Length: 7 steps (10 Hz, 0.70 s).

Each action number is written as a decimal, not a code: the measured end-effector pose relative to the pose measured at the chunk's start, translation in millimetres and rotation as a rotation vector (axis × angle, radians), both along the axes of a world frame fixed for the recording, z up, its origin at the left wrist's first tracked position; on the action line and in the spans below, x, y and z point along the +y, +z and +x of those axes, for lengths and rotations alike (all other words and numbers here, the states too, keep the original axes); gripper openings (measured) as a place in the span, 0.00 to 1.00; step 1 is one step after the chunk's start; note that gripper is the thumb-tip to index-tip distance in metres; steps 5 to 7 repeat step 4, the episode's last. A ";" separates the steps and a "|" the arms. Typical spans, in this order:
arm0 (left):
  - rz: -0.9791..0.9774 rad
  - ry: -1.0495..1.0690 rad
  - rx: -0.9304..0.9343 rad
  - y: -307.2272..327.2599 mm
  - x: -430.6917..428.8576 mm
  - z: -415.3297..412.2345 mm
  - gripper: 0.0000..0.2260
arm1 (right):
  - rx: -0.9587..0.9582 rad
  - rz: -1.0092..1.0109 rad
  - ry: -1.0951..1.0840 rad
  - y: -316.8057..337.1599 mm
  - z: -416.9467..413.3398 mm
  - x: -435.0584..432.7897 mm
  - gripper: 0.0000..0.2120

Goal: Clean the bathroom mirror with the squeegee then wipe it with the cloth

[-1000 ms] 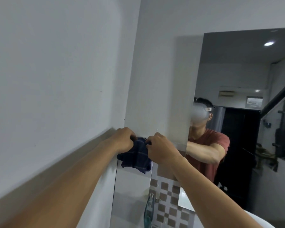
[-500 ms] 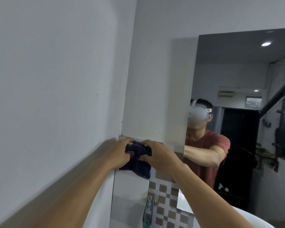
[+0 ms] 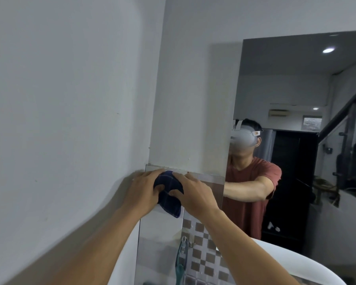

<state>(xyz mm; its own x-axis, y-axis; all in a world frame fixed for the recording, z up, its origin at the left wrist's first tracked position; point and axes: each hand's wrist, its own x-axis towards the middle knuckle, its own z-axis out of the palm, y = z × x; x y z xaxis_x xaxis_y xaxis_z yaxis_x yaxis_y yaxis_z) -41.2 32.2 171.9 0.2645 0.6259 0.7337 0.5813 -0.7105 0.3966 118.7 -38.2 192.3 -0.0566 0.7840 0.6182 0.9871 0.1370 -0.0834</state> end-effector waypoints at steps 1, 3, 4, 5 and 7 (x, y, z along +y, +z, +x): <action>0.008 -0.034 -0.013 -1.5 -1.3 -2.7 0.21 | -0.015 0.056 0.014 2.3 1.1 -3.3 0.23; 0.054 0.028 -0.064 1.1 -14.7 -3.6 0.20 | -0.005 0.097 -0.023 3.2 -1.1 -14.8 0.20; 0.058 0.041 -0.216 -5.1 -27.9 -8.2 0.19 | 0.022 0.139 -0.030 -1.0 5.3 -25.7 0.18; 0.058 0.041 -0.216 -5.1 -27.9 -8.2 0.19 | 0.022 0.139 -0.030 -1.0 5.3 -25.7 0.18; 0.058 0.041 -0.216 -5.1 -27.9 -8.2 0.19 | 0.022 0.139 -0.030 -1.0 5.3 -25.7 0.18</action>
